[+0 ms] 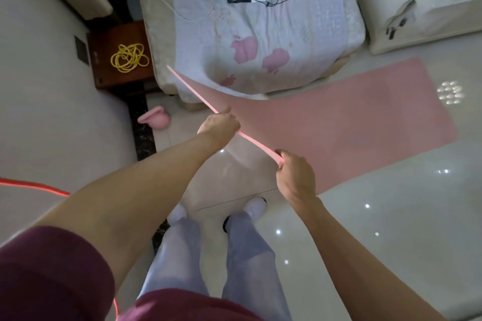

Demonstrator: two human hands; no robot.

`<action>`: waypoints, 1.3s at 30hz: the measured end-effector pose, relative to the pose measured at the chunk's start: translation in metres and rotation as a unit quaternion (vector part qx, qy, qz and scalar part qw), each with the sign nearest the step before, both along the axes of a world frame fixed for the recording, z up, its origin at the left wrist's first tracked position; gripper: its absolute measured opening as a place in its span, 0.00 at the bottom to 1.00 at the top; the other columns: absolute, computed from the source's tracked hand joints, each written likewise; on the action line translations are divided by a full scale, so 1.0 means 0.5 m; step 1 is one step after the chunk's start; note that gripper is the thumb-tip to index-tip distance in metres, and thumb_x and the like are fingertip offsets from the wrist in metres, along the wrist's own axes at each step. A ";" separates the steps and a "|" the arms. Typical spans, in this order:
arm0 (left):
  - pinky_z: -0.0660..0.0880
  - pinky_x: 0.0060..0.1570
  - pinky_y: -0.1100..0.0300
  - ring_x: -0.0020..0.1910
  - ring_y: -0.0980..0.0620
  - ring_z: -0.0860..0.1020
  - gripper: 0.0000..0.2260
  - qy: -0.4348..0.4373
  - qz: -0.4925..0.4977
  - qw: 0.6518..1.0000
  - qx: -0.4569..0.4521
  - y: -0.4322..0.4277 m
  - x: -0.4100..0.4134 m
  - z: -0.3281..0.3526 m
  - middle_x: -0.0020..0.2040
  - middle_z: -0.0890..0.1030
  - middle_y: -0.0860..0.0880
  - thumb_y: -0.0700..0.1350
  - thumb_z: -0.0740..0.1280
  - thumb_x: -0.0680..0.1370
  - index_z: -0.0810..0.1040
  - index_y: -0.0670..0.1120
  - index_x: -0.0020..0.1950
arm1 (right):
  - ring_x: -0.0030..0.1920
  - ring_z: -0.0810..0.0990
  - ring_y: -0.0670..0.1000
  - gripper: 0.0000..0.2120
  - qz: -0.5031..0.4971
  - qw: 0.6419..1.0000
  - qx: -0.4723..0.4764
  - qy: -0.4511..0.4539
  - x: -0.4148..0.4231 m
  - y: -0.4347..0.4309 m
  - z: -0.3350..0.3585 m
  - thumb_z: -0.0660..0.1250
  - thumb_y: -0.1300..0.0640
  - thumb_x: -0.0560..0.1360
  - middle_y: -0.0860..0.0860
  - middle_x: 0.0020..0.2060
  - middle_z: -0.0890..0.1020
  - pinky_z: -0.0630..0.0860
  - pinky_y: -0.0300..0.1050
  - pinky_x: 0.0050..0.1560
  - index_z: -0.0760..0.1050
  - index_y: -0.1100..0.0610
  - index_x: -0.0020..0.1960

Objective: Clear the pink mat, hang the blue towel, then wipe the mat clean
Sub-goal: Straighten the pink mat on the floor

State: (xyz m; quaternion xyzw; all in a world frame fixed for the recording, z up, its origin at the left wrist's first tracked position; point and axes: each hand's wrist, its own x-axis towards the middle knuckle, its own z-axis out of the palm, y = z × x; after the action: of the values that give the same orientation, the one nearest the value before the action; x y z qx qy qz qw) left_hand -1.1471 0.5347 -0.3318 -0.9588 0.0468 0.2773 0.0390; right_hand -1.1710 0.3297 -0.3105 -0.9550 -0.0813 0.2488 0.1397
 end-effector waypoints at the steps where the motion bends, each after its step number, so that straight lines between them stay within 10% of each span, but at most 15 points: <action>1: 0.78 0.47 0.54 0.69 0.47 0.63 0.21 0.000 -0.003 1.000 0.005 0.018 -0.009 -0.014 0.58 0.78 0.48 0.28 0.61 0.75 0.76 0.46 0.64 | 0.54 0.81 0.57 0.19 0.001 1.000 0.004 -0.003 -0.008 0.018 -0.011 0.60 0.65 0.79 0.54 0.53 0.83 0.76 0.47 0.51 0.74 0.52 0.68; 12: 0.76 0.52 0.57 0.70 0.48 0.62 0.21 0.006 -0.013 0.998 -0.054 0.237 -0.135 -0.210 0.68 0.69 0.45 0.33 0.62 0.78 0.70 0.47 0.70 | 0.42 0.80 0.59 0.14 0.024 1.000 0.009 0.017 -0.165 0.240 -0.199 0.59 0.72 0.73 0.54 0.40 0.80 0.70 0.44 0.39 0.73 0.58 0.53; 32: 0.74 0.58 0.56 0.73 0.45 0.58 0.19 -0.032 0.137 0.981 -0.131 0.471 -0.452 -0.637 0.72 0.64 0.40 0.30 0.63 0.74 0.75 0.40 0.64 | 0.58 0.79 0.56 0.26 0.146 0.974 -0.019 0.172 -0.409 0.506 -0.541 0.56 0.69 0.77 0.54 0.59 0.81 0.72 0.44 0.56 0.65 0.55 0.73; 39: 0.71 0.54 0.62 0.54 0.47 0.75 0.13 -0.122 0.527 0.811 -0.224 0.424 -0.532 -0.689 0.65 0.67 0.42 0.38 0.58 0.82 0.78 0.38 0.61 | 0.54 0.80 0.56 0.21 0.191 0.960 -0.027 0.201 -0.469 0.538 -0.647 0.55 0.67 0.78 0.55 0.54 0.81 0.76 0.48 0.54 0.67 0.56 0.69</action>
State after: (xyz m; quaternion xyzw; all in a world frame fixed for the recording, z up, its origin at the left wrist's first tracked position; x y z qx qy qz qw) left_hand -1.4133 0.7467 -0.6764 -0.8446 -0.4097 0.1179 -0.3238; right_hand -1.4054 0.5989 -0.6340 -0.8555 -0.2256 0.4597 0.0769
